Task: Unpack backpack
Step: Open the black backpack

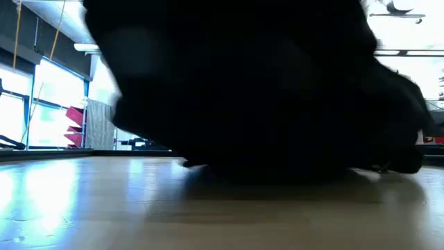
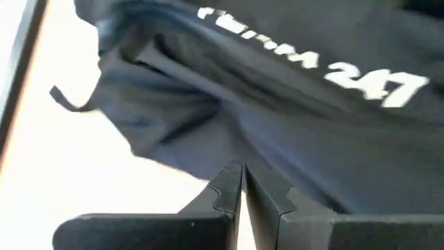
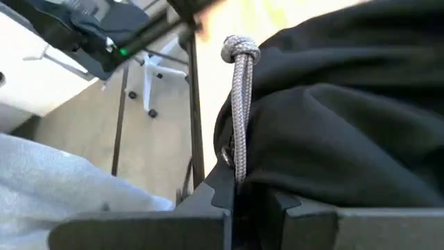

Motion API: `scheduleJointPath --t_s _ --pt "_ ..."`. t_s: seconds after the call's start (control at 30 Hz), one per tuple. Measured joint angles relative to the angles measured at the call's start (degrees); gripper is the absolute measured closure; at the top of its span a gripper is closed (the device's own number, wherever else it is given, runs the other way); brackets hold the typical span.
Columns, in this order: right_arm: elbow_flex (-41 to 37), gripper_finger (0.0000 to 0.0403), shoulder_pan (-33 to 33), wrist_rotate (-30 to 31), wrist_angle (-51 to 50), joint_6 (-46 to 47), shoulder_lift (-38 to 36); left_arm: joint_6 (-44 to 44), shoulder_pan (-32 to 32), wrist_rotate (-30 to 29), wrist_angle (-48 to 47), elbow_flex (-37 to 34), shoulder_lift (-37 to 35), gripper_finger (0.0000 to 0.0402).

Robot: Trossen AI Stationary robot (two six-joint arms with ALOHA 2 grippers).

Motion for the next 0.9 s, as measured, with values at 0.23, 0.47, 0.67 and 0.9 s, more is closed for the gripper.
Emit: scheduleJointPath --t_s 0.23,0.47,0.67,0.9 --pt "13.2 0.0396 -10.2 -7.2 -7.2 -11.0 3.8 -11.7 -6.7 -1.1 -8.4 1.2 -17.4 0.0401" --pt "16.7 0.0396 -17.4 -11.6 0.3 -14.3 4.5 -25.5 -14.6 -4.7 -11.5 1.0 -27.5 0.0402" --pt "16.7 0.0389 -20.3 -12.2 1.0 -11.2 13.6 -33.5 -19.8 -8.3 -19.3 1.0 -29.0 0.0401" --pt "16.6 0.0303 -21.4 -20.9 6.7 -7.5 22.0 -40.2 -25.5 -7.4 -22.0 0.9 -26.3 0.0401"
